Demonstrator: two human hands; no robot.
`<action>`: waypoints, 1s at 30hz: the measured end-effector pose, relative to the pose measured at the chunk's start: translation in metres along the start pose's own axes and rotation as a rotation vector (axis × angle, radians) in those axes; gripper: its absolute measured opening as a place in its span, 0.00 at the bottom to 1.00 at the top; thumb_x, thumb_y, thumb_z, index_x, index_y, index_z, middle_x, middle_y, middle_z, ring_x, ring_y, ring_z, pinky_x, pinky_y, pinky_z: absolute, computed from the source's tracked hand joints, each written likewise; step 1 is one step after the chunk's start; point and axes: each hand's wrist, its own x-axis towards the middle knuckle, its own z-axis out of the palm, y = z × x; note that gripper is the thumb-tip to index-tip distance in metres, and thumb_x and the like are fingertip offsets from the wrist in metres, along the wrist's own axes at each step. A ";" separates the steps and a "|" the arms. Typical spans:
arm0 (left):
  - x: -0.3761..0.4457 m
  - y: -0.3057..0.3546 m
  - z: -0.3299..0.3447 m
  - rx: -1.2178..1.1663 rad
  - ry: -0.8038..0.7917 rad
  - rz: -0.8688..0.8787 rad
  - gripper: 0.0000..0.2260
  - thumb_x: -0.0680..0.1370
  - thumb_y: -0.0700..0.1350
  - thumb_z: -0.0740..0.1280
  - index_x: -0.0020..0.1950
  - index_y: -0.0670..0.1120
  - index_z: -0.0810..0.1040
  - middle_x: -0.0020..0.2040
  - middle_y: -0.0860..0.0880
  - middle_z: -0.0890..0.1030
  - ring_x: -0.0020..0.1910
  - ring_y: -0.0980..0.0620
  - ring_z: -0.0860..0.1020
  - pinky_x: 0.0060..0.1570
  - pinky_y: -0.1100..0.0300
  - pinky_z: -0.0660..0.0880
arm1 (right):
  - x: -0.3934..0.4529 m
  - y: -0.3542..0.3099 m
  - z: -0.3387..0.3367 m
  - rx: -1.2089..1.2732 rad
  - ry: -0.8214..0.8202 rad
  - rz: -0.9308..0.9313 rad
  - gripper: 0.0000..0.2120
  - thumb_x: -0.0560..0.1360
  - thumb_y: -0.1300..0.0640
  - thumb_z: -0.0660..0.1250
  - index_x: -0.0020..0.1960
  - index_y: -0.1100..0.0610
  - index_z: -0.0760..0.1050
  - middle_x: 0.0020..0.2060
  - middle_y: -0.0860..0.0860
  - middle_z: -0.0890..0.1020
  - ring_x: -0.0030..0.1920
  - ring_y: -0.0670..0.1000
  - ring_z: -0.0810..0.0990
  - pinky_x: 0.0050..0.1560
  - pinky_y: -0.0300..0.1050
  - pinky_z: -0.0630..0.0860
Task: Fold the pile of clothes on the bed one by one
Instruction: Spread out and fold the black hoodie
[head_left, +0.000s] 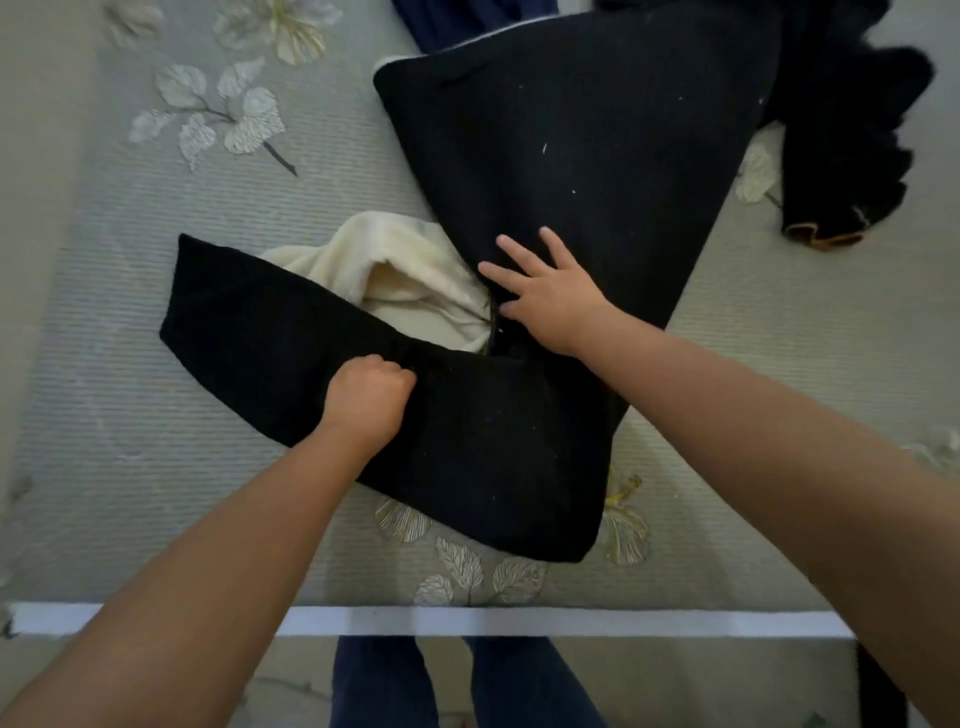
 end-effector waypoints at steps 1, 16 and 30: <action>-0.005 -0.005 -0.003 0.000 0.040 0.016 0.06 0.75 0.36 0.62 0.46 0.41 0.79 0.43 0.44 0.81 0.44 0.44 0.77 0.45 0.56 0.70 | 0.004 0.007 -0.004 -0.059 0.009 -0.028 0.15 0.78 0.56 0.58 0.63 0.49 0.72 0.75 0.49 0.50 0.74 0.55 0.38 0.69 0.60 0.35; -0.047 0.021 -0.017 -0.209 -0.236 0.121 0.11 0.80 0.42 0.54 0.59 0.44 0.71 0.60 0.45 0.76 0.64 0.48 0.69 0.70 0.56 0.52 | -0.173 -0.061 0.037 0.649 -0.905 -0.015 0.17 0.80 0.52 0.53 0.57 0.64 0.71 0.57 0.61 0.76 0.47 0.56 0.76 0.46 0.45 0.69; -0.095 0.032 0.028 -0.505 -0.440 -0.336 0.14 0.78 0.44 0.55 0.59 0.44 0.75 0.60 0.42 0.76 0.57 0.43 0.74 0.51 0.58 0.70 | -0.031 0.016 0.037 0.435 0.043 0.337 0.10 0.77 0.62 0.56 0.54 0.63 0.73 0.54 0.59 0.76 0.54 0.58 0.73 0.53 0.51 0.69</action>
